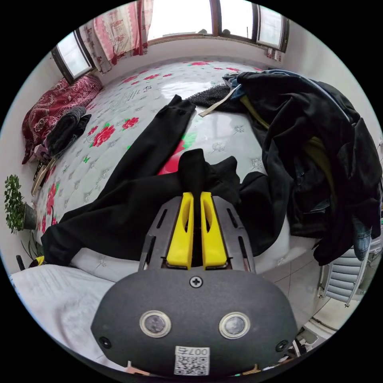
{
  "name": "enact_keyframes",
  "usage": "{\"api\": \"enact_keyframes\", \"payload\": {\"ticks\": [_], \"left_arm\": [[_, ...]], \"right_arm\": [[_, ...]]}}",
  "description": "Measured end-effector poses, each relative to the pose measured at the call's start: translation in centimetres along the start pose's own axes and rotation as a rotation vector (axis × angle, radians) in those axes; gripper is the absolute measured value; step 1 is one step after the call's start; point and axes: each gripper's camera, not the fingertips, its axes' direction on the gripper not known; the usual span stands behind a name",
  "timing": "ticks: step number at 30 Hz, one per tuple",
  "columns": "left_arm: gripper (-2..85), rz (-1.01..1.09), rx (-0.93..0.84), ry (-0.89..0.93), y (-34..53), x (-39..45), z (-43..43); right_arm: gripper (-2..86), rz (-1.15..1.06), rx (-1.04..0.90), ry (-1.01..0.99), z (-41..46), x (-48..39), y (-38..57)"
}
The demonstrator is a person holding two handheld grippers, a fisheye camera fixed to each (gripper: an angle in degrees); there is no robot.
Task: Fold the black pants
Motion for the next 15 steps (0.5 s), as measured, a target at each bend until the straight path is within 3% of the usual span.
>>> {"api": "enact_keyframes", "payload": {"ticks": [3, 7, 9, 15], "left_arm": [[13.4, 0.044, -0.243, -0.013, -0.8, 2.1, 4.8], [2.0, 0.150, -0.363, -0.310, 0.1, 5.3, 7.2], [0.7, 0.158, -0.307, -0.320, 0.3, 5.3, 5.4], [-0.6, 0.125, 0.058, -0.069, 0.7, 5.2, -7.1]], "right_arm": [[0.5, 0.015, 0.021, -0.016, -0.7, 0.7, 0.6], [0.2, 0.032, 0.090, -0.054, -2.5, 1.8, 1.8], [0.2, 0.024, 0.103, -0.058, -3.3, 2.3, 2.0], [0.0, 0.011, 0.245, -0.115, -8.3, 2.9, 2.6]]}}
